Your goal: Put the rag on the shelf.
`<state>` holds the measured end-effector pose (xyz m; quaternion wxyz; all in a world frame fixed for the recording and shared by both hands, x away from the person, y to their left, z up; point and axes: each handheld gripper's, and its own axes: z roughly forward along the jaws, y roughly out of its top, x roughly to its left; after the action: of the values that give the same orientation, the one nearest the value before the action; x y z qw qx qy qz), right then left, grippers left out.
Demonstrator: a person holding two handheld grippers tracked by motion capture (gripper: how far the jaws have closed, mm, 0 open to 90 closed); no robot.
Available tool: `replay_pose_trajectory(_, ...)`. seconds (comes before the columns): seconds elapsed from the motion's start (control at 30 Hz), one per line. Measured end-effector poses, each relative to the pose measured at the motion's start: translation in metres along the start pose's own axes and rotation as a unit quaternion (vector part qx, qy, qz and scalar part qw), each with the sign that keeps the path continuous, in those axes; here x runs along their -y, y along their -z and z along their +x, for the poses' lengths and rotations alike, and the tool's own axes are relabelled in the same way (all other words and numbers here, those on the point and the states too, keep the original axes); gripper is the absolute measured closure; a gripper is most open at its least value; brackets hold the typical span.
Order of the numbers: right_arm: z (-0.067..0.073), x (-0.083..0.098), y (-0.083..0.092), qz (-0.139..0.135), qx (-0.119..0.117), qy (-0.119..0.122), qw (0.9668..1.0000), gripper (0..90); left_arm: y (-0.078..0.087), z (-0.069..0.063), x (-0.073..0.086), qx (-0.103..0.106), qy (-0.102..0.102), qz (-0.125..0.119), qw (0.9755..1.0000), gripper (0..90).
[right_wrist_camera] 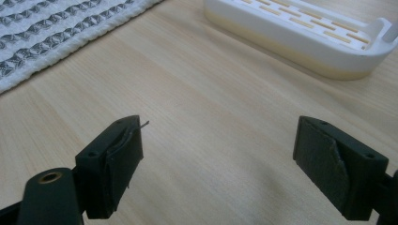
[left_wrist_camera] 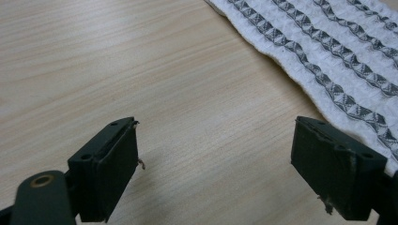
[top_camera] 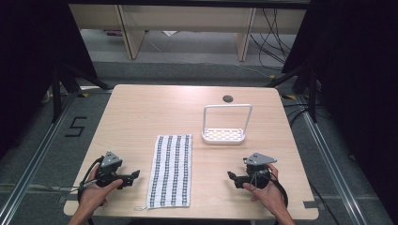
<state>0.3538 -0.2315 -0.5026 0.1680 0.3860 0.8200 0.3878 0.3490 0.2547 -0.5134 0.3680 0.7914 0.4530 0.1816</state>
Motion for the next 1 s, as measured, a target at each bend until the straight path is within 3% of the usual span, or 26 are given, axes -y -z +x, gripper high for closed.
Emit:
replay_pose_trajectory(0.13,0.002,0.000,0.001,-0.003,0.001,-0.007,1.0000,16.5,0.001,0.001,0.000,-0.001,-0.007,0.002,1.0000,14.7)
replay_pose_trajectory(0.33,0.002,-0.006,-0.001,-0.013,-0.003,0.008,0.9999,15.7,0.000,0.000,-0.001,-0.003,0.000,-0.004,1.0000,14.6)
replay_pose_trajectory(0.43,0.006,-0.013,-0.004,-0.015,-0.011,0.017,0.9997,16.9,-0.001,0.002,-0.004,0.001,-0.008,0.000,1.0000,14.6)
replay_pose_trajectory(0.47,0.007,-0.015,-0.005,-0.015,-0.012,0.023,0.9996,17.8,-0.002,0.000,-0.006,0.003,0.007,-0.007,0.9999,14.6)
replay_pose_trajectory(0.5,0.007,-0.015,-0.005,-0.015,-0.012,0.023,0.9996,17.8,-0.002,0.000,-0.006,0.003,0.007,-0.007,0.9999,14.6)
replay_pose_trajectory(0.53,0.010,-0.021,-0.010,-0.018,-0.017,0.040,0.9989,18.8,-0.004,-0.001,-0.008,0.004,0.016,-0.009,0.9998,14.7)
replay_pose_trajectory(0.57,0.010,-0.021,-0.010,-0.018,-0.017,0.040,0.9989,19.7,-0.003,0.002,-0.010,0.008,-0.001,-0.001,1.0000,14.7)
replay_pose_trajectory(0.63,0.017,-0.029,-0.017,-0.014,-0.031,0.055,0.9979,22.9,-0.007,0.004,-0.017,0.001,0.004,-0.004,1.0000,14.8)
replay_pose_trajectory(0.73,0.023,-0.036,-0.024,-0.010,-0.040,0.055,0.9976,24.4,-0.009,0.007,-0.021,-0.001,-0.003,0.001,1.0000,15.2)
replay_pose_trajectory(0.77,0.025,-0.040,-0.028,-0.010,-0.040,0.065,0.9970,25.1,-0.012,0.007,-0.022,-0.001,0.009,-0.008,0.9999,15.2)
replay_pose_trajectory(0.8,0.028,-0.044,-0.032,-0.009,-0.042,0.069,0.9967,25.6,-0.012,0.009,-0.025,-0.001,0.002,-0.002,1.0000,15.6)
replay_pose_trajectory(0.87,0.035,-0.056,-0.043,-0.007,-0.051,0.074,0.9960,28.5,-0.018,0.010,-0.030,0.004,0.014,-0.006,0.9999,16.5)
replay_pose_trajectory(1.0,0.043,-0.072,-0.058,-0.017,-0.058,0.082,0.9948,31.1,-0.021,0.012,-0.037,0.008,0.013,-0.003,0.9999,18.1)
